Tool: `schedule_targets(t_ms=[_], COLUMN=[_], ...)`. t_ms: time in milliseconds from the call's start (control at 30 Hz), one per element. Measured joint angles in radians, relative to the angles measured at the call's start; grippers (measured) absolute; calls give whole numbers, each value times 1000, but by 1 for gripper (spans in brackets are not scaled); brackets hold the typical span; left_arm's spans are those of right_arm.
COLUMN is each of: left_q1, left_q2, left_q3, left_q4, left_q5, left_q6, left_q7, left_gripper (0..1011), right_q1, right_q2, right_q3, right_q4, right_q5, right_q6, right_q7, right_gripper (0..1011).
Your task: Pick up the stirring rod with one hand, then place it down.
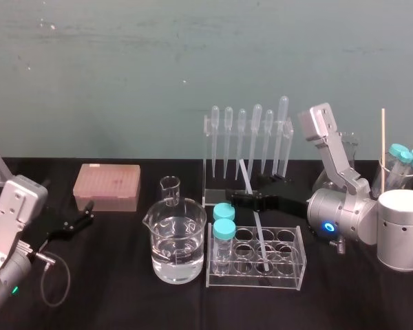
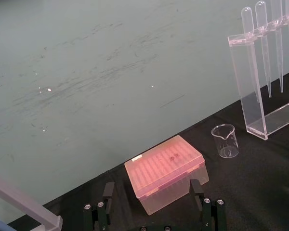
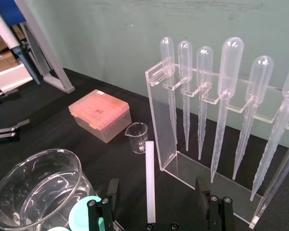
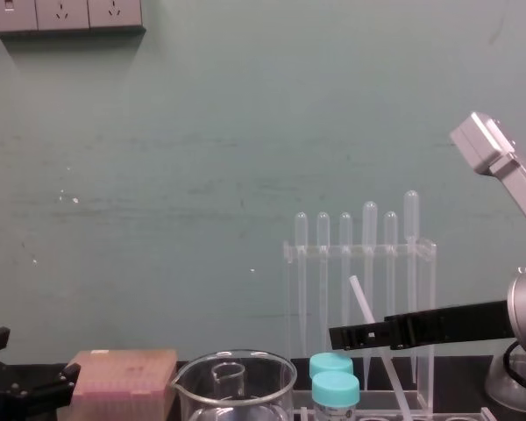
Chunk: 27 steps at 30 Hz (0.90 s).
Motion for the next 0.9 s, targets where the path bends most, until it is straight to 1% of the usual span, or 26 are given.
schedule_targets(t_ms=[333, 367, 433, 600, 633, 700, 733, 767, 833, 867, 900], left_q1=[0, 0, 0, 0, 0, 0, 0, 0, 0, 0, 0], left_q2=[0, 0, 0, 0, 0, 0, 0, 0, 0, 0, 0], left_q3=[0, 0, 0, 0, 0, 0, 0, 0, 0, 0, 0], left_q4=[0, 0, 0, 0, 0, 0, 0, 0, 0, 0, 0], left_q5=[0, 0, 0, 0, 0, 0, 0, 0, 0, 0, 0], left_q6=[0, 0, 0, 0, 0, 0, 0, 0, 0, 0, 0], left_q7=[0, 0, 0, 0, 0, 0, 0, 0, 0, 0, 0], left_gripper=[1000, 1000, 1000, 1000, 1000, 1000, 1000, 1000, 1000, 1000, 1000], right_q1=[-1, -1, -1, -2, -2, -2, -2, -2, -2, -2, -2], right_q2=[0, 0, 0, 0, 0, 0, 0, 0, 0, 0, 0], right_q3=[1, 2, 2, 2, 2, 3, 3, 3, 3, 3, 3], right_q4=[-1, -1, -1, -2, -2, -2, -3, -3, -3, -3, -3], right_q5=[3, 4, 4, 5, 5, 5, 5, 5, 6, 6, 6], right_q6=[0, 0, 0, 0, 0, 0, 0, 0, 0, 1, 1], right_q7=[-1, -1, -1, -1, -2, -2, -2, -2, -2, -2, -2], right_gripper=[995, 956, 930, 800, 744, 734, 669, 651, 549, 549, 507])
